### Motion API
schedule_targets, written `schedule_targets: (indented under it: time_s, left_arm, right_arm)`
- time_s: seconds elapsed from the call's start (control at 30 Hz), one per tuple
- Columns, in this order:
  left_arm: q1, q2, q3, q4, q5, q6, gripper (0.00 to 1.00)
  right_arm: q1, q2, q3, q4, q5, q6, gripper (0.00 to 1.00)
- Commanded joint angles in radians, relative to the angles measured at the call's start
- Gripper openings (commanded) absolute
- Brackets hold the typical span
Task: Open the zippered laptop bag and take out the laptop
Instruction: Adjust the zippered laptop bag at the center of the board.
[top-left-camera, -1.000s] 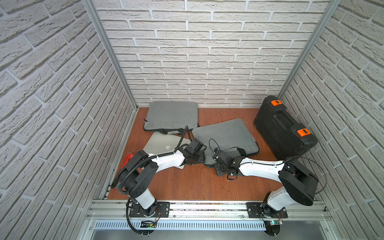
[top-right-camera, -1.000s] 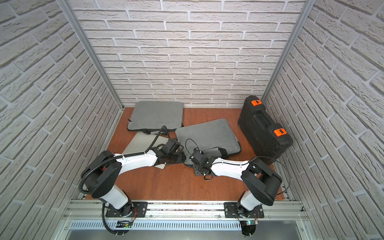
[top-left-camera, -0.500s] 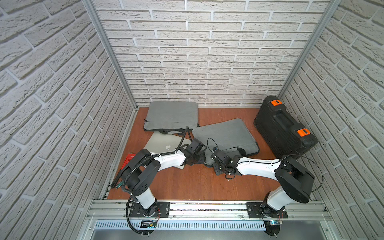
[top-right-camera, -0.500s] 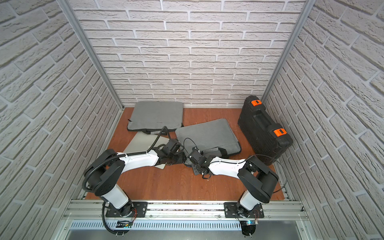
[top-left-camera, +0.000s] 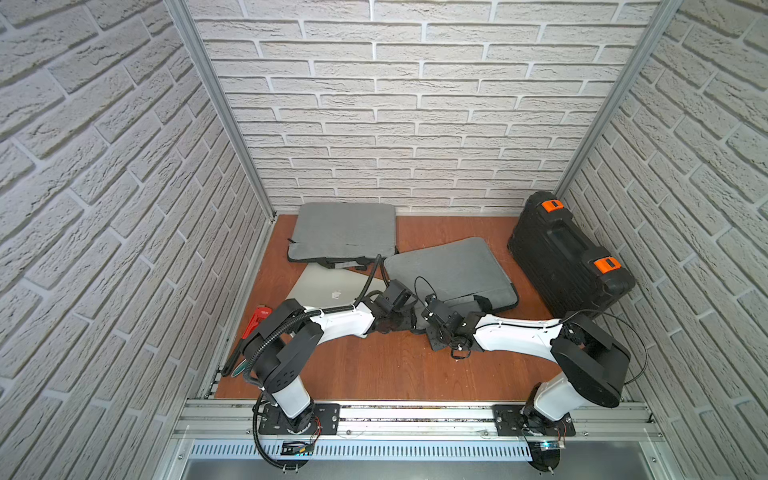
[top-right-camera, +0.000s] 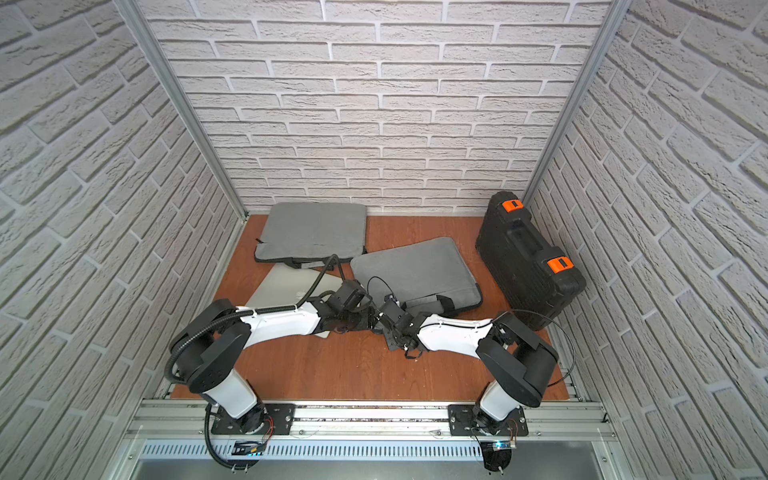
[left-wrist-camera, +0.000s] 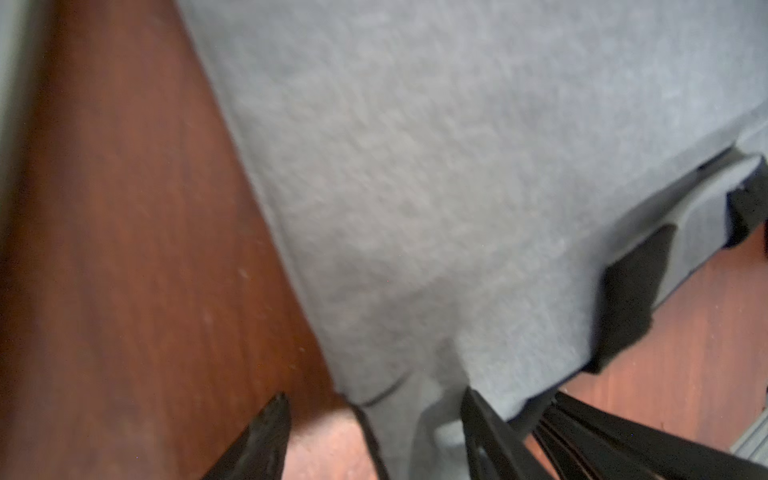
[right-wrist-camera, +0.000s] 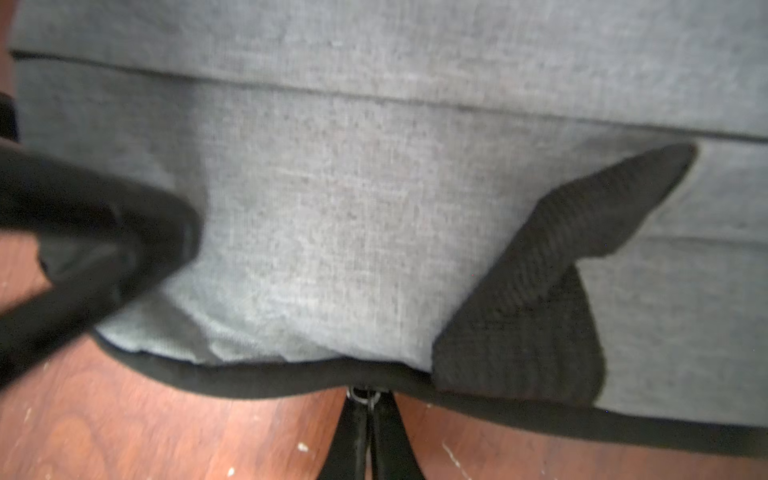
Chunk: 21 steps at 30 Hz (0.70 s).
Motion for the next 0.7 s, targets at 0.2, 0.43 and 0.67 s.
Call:
schedule_targets:
  time_s: [0.2,0.43,0.67]
  left_arm:
    - [-0.042,0.072,0.071,-0.023,-0.001,-0.001,0.5]
    - [-0.043,0.069,0.079,-0.055,-0.017,0.0,0.05]
    - [-0.037,0.059,0.101,-0.116,-0.057,0.031,0.0]
  right_arm:
    - [0.004,-0.062,-0.032,0.027,-0.014,0.049,0.06]
    - [0.005,-0.062,-0.039,-0.004,0.023,0.084,0.06]
    - [0.003,-0.082,-0.052,-0.071,0.08,0.135,0.05]
